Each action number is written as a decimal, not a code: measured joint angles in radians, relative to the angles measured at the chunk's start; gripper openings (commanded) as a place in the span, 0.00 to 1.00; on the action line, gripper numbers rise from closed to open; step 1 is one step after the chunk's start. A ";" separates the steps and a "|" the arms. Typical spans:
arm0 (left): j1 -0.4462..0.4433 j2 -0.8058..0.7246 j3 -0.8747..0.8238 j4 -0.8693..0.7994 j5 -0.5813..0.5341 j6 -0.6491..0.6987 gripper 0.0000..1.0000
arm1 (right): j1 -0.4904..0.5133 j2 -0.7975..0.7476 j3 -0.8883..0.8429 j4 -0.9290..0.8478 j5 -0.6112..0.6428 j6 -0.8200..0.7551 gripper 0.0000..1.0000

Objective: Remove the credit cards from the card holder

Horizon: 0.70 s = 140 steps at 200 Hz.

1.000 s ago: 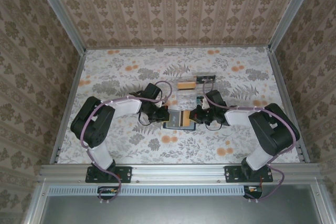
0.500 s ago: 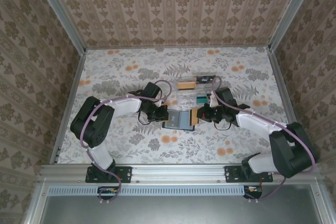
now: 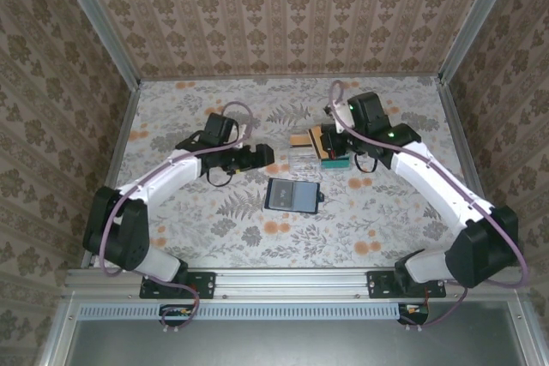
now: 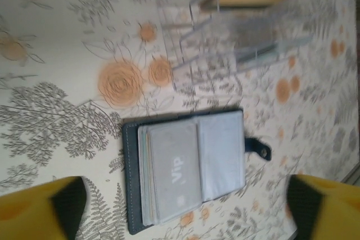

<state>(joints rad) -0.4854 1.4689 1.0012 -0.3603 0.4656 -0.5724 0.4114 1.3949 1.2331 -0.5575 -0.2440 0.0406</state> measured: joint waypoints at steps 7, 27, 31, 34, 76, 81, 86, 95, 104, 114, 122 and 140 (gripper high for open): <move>0.009 -0.019 0.000 0.000 -0.006 0.000 1.00 | 0.011 0.023 0.024 -0.013 0.016 -0.061 0.00; 0.026 -0.069 -0.003 0.001 -0.021 0.001 1.00 | 0.035 0.080 0.077 -0.051 0.051 -0.233 0.00; 0.029 -0.080 -0.006 0.001 -0.022 0.001 1.00 | 0.039 0.089 0.082 -0.055 0.054 -0.263 0.00; 0.032 -0.086 -0.009 0.001 -0.024 0.001 1.00 | 0.041 0.095 0.087 -0.058 0.055 -0.286 0.00; 0.089 -0.146 -0.053 -0.003 -0.052 0.001 1.00 | 0.080 0.164 0.142 -0.080 0.122 -0.556 0.00; 0.092 -0.150 -0.056 -0.006 -0.055 0.001 1.00 | 0.085 0.175 0.152 -0.081 0.132 -0.586 0.00; 0.095 -0.153 -0.060 -0.009 -0.056 0.001 1.00 | 0.090 0.187 0.161 -0.080 0.138 -0.617 0.00; 0.099 -0.156 -0.063 -0.013 -0.059 0.001 1.00 | 0.098 0.204 0.172 -0.078 0.152 -0.667 0.00; 0.101 -0.161 -0.066 -0.014 -0.060 0.002 1.00 | 0.105 0.217 0.174 -0.077 0.166 -0.718 0.00; 0.106 -0.166 -0.068 -0.015 -0.063 0.002 1.00 | 0.113 0.229 0.174 -0.077 0.180 -0.771 0.00; 0.109 -0.171 -0.071 -0.015 -0.063 0.002 1.00 | 0.118 0.238 0.174 -0.076 0.190 -0.809 0.00; 0.114 -0.180 -0.072 -0.015 -0.068 0.002 1.00 | 0.127 0.262 0.175 -0.071 0.219 -0.905 0.00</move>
<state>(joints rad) -0.3710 1.2884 0.9295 -0.3756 0.3981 -0.5705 0.5385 1.6573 1.4082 -0.6289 -0.0246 -0.8642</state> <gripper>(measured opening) 0.999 0.064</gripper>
